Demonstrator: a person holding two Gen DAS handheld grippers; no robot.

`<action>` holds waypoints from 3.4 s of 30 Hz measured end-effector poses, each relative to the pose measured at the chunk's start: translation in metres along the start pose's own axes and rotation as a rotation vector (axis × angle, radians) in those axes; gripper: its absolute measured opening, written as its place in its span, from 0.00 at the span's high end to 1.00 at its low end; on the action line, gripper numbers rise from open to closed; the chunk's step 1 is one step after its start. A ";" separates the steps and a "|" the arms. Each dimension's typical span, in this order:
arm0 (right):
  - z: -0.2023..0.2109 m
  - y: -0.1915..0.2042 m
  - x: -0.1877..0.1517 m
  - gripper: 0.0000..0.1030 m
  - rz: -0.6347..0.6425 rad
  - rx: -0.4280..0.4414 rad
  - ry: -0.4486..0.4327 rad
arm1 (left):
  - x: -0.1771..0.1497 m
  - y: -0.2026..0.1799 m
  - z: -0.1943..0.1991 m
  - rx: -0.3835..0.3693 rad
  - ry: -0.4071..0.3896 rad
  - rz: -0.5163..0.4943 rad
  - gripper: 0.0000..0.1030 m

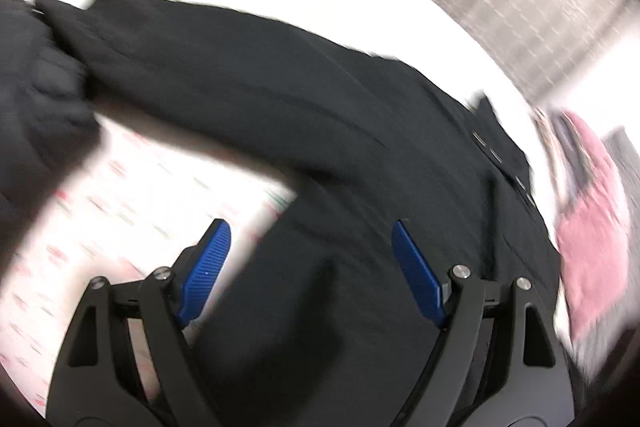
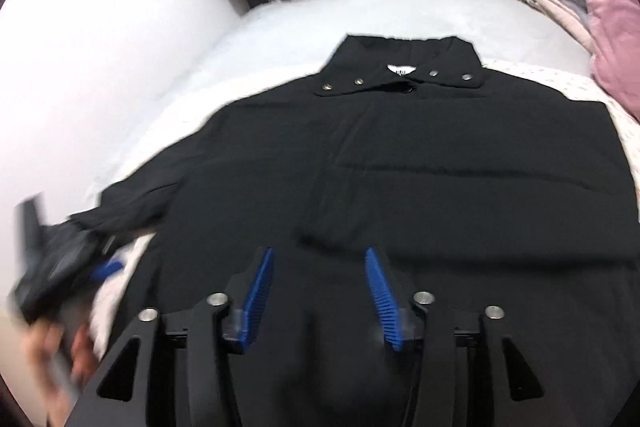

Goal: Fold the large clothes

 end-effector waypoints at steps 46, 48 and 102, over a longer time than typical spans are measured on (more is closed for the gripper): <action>0.062 -0.142 -0.077 0.36 -0.480 0.100 -0.113 | 0.018 -0.260 0.145 -0.508 -0.392 -0.449 0.66; 0.060 -0.151 -0.079 0.36 -0.511 0.099 -0.112 | -0.052 -0.305 0.104 -0.646 -0.177 -0.606 0.53; 0.210 -0.215 -0.110 0.28 -0.430 -0.264 -0.382 | -0.118 0.094 0.098 -0.104 0.085 -0.245 0.32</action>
Point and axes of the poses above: each gripper's, at about its wrist camera, not at the fingertips, and z roughly against the way its jaws point, y to its left, x to its top, the point moved 9 cm from there along -z, roughly the way its jaws point, and after that the axes turned 3 degrees about y, right-handed, at the moved point
